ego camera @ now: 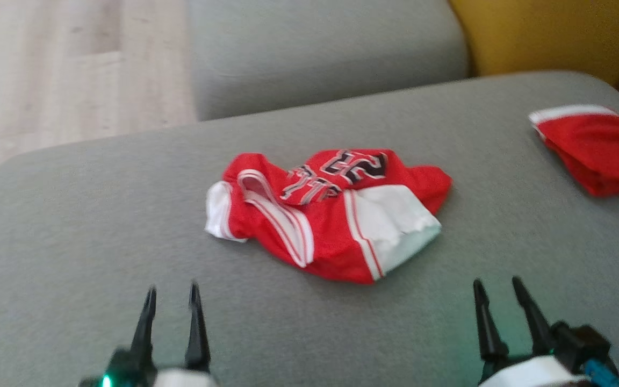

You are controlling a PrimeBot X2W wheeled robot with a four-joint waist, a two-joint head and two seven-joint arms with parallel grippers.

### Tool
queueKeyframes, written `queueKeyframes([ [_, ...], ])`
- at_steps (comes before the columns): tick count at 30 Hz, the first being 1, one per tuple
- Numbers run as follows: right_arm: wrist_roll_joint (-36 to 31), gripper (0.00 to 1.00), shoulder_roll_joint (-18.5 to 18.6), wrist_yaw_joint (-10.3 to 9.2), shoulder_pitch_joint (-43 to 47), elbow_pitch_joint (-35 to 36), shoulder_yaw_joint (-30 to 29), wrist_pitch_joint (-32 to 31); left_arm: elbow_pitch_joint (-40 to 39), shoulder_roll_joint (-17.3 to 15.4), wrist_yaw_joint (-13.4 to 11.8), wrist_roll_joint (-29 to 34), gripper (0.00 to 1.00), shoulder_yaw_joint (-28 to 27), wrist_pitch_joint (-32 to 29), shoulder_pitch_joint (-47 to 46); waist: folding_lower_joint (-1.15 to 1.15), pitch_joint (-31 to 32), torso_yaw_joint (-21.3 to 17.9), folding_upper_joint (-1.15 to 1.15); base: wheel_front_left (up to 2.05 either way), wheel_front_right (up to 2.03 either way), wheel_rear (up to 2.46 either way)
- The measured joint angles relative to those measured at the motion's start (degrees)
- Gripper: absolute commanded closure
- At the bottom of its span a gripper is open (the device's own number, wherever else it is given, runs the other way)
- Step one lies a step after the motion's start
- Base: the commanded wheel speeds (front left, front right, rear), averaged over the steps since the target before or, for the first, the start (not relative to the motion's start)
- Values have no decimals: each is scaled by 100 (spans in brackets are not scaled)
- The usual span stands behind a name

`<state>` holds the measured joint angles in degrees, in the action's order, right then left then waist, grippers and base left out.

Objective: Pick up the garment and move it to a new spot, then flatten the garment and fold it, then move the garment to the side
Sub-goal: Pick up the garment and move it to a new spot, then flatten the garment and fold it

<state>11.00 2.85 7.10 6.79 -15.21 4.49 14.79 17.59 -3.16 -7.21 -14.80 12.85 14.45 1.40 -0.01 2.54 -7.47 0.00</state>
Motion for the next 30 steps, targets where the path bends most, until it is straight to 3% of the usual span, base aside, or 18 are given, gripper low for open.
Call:
queueKeyframes([
  [6,54,0,-21,0,263,-74,82,-1,-1024,0,-250,178,0,207,0,964,0,271,500,0,0,0,0],
  [12,212,0,-25,0,489,-221,99,-1,-1160,-2,-346,524,0,390,0,1366,0,541,834,0,0,0,0],
  [19,210,0,-27,0,561,-252,114,-1,-1187,-5,-333,943,0,396,0,1438,0,697,928,0,0,0,0],
  [30,102,0,-27,0,564,-250,161,-1,-1182,-5,-286,940,0,433,0,1439,0,761,921,0,0,0,0],
])
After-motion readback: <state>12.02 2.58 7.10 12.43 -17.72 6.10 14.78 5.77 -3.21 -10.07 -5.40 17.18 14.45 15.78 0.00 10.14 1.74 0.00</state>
